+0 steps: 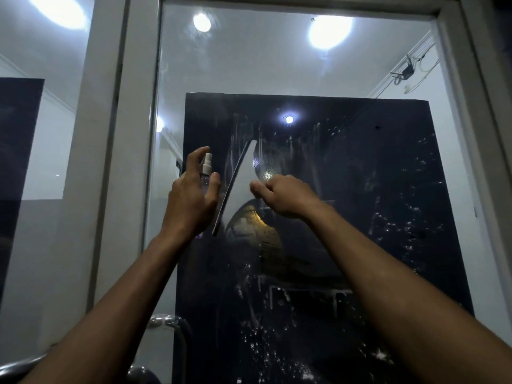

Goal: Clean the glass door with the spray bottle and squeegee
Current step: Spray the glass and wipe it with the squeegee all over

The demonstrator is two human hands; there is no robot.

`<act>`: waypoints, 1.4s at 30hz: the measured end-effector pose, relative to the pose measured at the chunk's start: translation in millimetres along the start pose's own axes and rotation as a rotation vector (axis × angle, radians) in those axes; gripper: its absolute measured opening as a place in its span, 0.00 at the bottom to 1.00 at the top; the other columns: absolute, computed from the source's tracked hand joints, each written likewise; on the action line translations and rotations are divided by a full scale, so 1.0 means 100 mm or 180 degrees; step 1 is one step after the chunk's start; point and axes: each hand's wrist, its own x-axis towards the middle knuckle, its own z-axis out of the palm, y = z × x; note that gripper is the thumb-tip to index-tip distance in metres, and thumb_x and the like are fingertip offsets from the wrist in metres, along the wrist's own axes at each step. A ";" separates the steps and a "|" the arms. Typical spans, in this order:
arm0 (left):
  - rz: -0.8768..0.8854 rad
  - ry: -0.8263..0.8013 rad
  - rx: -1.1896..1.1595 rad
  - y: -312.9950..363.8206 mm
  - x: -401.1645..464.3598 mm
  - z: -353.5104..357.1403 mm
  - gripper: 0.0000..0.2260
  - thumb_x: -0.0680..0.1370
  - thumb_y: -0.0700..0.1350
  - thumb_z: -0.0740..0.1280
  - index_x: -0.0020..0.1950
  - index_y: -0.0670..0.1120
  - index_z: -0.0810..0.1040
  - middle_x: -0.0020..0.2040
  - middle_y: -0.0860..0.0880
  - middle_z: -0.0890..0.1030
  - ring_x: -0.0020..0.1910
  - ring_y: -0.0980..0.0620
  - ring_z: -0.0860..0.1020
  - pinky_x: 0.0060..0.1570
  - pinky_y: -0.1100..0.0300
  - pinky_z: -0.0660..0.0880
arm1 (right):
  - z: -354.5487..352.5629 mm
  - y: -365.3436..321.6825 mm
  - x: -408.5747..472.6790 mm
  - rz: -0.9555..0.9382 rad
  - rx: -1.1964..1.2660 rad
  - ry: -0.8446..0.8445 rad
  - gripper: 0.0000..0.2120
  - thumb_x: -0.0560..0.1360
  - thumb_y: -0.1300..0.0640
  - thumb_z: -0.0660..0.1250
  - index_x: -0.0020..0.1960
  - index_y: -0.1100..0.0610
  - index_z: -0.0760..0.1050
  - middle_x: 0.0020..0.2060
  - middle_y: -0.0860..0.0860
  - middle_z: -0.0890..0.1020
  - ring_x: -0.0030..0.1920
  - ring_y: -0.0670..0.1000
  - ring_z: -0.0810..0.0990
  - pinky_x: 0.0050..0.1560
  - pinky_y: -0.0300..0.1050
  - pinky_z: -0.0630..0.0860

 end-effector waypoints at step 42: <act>-0.0082 -0.0031 -0.0127 0.03 -0.05 0.06 0.21 0.83 0.48 0.63 0.76 0.54 0.63 0.52 0.46 0.80 0.45 0.44 0.80 0.45 0.50 0.77 | -0.19 -0.13 0.17 0.1343 0.3336 0.0570 0.18 0.85 0.49 0.56 0.40 0.57 0.69 0.28 0.52 0.67 0.18 0.46 0.65 0.21 0.34 0.66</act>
